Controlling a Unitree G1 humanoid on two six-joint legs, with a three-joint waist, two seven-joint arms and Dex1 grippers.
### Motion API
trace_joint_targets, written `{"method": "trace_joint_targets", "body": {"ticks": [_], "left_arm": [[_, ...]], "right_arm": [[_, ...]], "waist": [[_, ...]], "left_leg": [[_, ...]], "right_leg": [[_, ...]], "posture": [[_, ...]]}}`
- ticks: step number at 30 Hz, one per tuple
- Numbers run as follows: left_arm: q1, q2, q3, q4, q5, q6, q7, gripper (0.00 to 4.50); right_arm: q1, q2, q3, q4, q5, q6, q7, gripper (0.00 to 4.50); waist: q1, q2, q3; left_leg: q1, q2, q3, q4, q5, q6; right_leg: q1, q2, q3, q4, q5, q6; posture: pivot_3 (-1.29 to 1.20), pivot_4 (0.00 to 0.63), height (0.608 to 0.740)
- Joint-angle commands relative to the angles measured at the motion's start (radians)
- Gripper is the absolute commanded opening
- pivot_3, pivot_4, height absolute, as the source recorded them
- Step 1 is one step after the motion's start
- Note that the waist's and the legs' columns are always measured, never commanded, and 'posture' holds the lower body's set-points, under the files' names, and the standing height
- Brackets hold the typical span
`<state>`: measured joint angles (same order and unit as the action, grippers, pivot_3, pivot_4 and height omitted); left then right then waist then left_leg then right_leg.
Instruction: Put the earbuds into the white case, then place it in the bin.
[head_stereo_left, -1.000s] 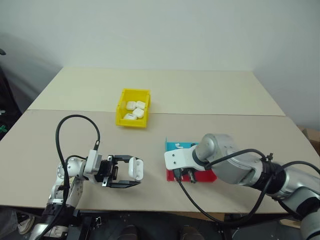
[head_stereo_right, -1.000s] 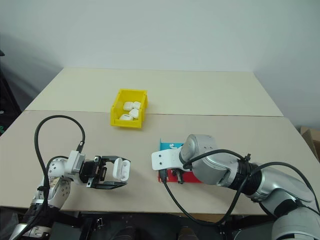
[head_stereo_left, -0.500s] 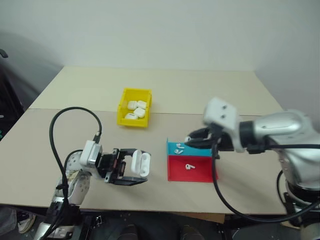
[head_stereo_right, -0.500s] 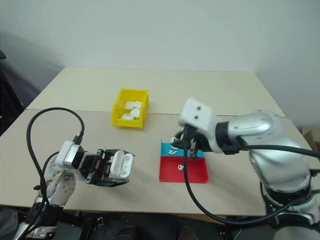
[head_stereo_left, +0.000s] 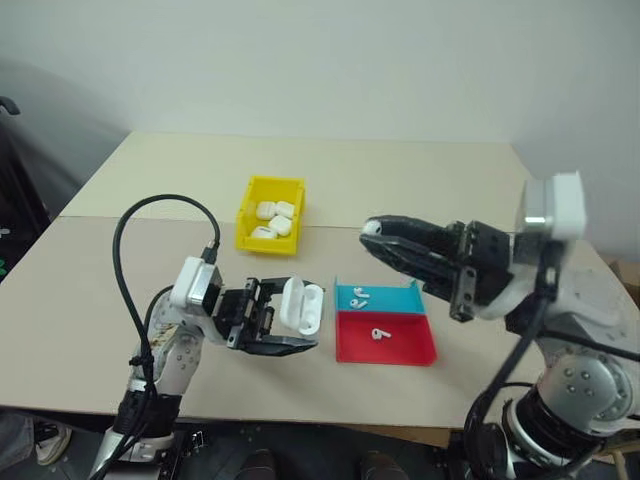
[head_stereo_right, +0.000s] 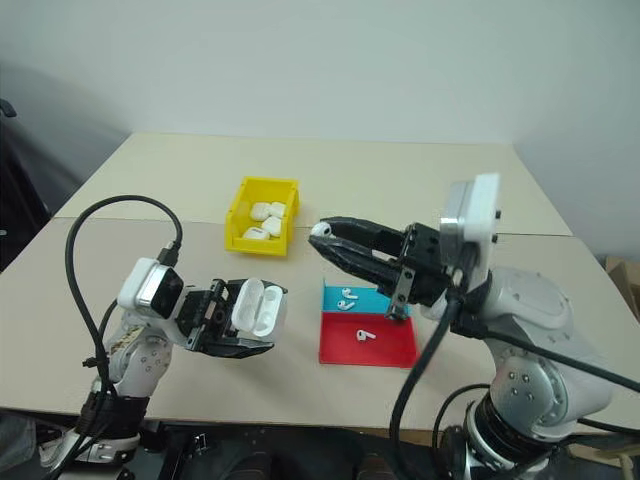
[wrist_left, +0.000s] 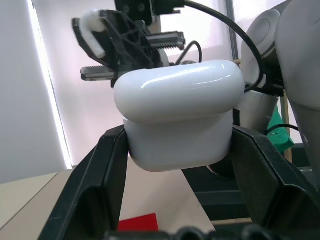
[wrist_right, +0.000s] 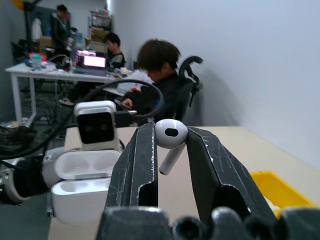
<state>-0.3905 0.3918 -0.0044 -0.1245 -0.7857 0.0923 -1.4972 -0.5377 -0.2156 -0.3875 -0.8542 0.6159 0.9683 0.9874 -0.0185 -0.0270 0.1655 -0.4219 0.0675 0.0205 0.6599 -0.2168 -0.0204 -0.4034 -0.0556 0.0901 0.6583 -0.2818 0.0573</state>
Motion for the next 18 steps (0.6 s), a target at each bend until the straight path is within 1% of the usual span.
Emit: {"method": "trace_joint_targets", "body": {"ticks": [1,6,11,18], "left_arm": [[-0.019,-0.025,-0.015,-0.078,0.017,-0.009,0.056,2.82],[-0.024,-0.044,-0.03,-0.117,0.039,-0.012,0.101,2.82],[-0.022,-0.053,-0.042,-0.139,0.043,-0.012,0.122,2.82],[-0.038,-0.034,-0.04,-0.149,0.042,-0.01,0.113,2.82]], "right_arm": [[0.032,-0.001,0.045,0.005,0.039,-0.203,0.006,0.75],[0.075,-0.03,0.123,0.045,0.02,-0.388,-0.002,0.75],[0.108,-0.083,0.22,0.097,-0.041,-0.558,0.011,0.75],[0.117,-0.142,0.3,0.152,-0.069,-0.691,0.003,0.75]], "waist": [[-0.005,0.0,0.0],[-0.007,0.0,0.0],[-0.006,0.0,0.0],[-0.004,0.0,0.0]], "left_leg": [[0.0,0.0,0.0,0.0,0.0,0.0],[0.001,0.0,0.0,0.0,0.0,0.0],[0.001,0.0,-0.001,0.0,0.0,0.0],[0.001,0.0,-0.001,0.0,0.0,0.0]], "right_leg": [[0.0,0.0,0.0,0.0,0.0,0.0],[0.001,0.0,0.0,0.0,0.0,0.0],[0.001,0.0,0.0,0.0,0.0,0.0],[0.001,0.0,0.0,0.0,0.0,0.0]], "posture": [[0.0,0.15,0.74],[0.0,0.15,0.74],[0.0,0.15,0.74],[0.0,0.15,0.74]]}}
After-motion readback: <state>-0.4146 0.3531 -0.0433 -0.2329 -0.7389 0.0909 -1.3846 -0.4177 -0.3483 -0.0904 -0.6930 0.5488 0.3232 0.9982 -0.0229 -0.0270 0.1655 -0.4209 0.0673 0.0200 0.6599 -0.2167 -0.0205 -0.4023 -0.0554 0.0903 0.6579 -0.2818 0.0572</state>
